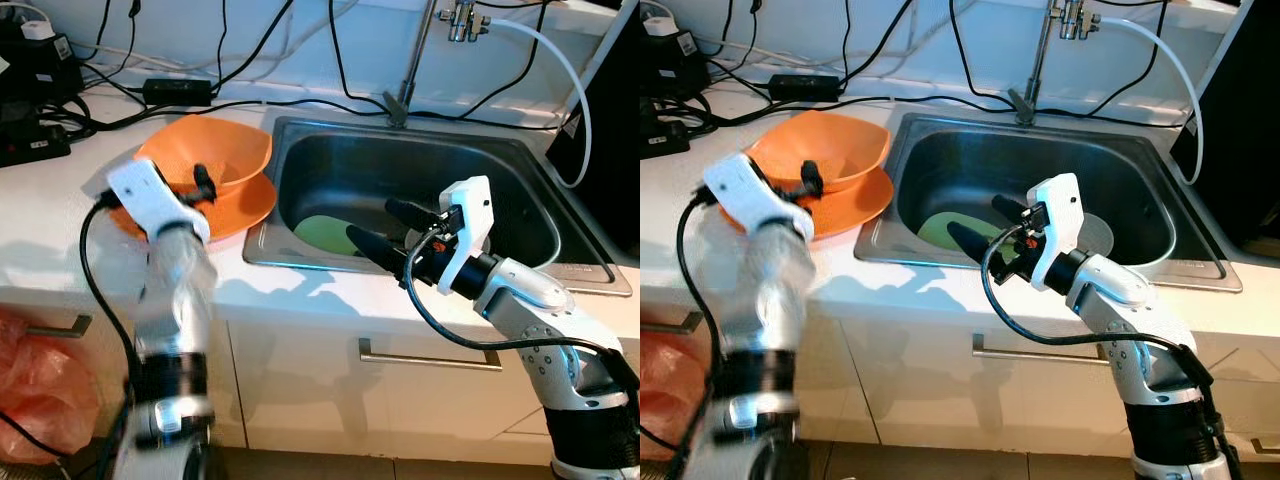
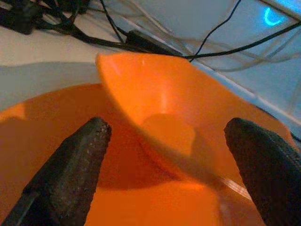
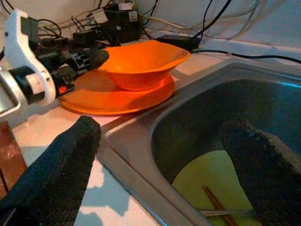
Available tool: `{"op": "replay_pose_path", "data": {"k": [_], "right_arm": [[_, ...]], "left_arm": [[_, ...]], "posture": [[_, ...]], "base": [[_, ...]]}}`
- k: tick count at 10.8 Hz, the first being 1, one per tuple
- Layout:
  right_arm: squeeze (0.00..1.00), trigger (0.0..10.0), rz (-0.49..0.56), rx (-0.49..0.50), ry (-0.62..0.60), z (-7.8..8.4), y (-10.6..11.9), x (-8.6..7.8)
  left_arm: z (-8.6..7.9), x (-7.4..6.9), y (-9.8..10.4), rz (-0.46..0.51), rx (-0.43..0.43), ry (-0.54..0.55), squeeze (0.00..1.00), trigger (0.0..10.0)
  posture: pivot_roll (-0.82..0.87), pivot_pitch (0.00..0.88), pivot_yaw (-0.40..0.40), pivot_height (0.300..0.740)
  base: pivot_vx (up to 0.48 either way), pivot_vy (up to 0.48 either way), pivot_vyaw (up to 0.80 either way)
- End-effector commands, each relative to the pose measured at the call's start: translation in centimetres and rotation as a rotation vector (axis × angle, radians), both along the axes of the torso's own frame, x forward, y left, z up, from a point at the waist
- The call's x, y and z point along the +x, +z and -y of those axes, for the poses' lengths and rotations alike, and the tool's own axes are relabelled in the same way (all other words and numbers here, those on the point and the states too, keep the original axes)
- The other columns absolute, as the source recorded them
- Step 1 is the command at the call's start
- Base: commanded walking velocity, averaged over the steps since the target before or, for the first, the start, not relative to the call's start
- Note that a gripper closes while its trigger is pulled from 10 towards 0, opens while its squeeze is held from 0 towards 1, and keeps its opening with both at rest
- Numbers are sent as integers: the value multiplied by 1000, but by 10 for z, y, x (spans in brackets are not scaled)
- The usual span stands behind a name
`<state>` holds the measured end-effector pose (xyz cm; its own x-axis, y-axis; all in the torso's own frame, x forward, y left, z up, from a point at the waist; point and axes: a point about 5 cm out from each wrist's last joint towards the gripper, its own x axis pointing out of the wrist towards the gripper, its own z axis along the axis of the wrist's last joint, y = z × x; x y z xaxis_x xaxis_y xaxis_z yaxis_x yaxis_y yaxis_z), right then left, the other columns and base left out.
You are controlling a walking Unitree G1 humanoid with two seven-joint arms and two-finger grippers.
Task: Kitchen organization
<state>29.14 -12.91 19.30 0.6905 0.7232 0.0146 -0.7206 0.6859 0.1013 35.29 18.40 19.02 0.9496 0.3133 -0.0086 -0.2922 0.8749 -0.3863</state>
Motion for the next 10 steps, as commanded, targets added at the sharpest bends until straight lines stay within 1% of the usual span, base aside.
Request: {"op": "replay_pose_path", "data": {"k": [1,2,3,4,5,6,7,8,9,10], "right_arm": [[863,10000,7,4,6,-1,2,-3],[859,10000,7,6,3,-1,1,-4],[863,10000,5,6,6,-1,1,-4],[863,10000,3,8,12,-2,0,-5],[843,10000,4,10,32,-4,1,-6],[365,10000,8,19,71,-6,4,-8],[0,10000,0,26,113,-6,6,-12],[0,10000,-6,25,140,-6,6,-14],[0,10000,-14,27,177,-7,5,-18],[0,10000,-16,29,183,-9,5,-19]], "left_arm": [[3,5,5,-27,-65,-13,0,10000],[3,6,11,-35,-86,-20,0,10000],[2,9,13,-63,-154,-25,0,10000],[-3,12,12,-111,-240,-25,0,10000],[-8,16,10,-157,-289,-27,0,10000],[-13,19,9,-190,-316,-28,0,10000],[-17,21,8,-213,-313,-30,0,10000],[-18,22,6,-221,-312,-31,0,10000],[-16,23,-1,-246,-306,-54,0,10000],[-13,24,-9,-267,-319,-73,0,4941]], "posture": [[-18,0,-35,740],[-18,0,-33,740],[-12,0,-32,740],[-8,0,-31,740],[-5,0,-28,740],[-5,0,-22,740],[-4,0,-16,740],[-3,0,-12,740],[1,2,-5,740],[2,3,-3,740]], "base": [[0,0,0],[0,0,0],[0,0,0],[0,0,0],[0,0,0],[0,0,0],[0,0,0],[0,0,0],[0,0,0],[0,0,0]]}}
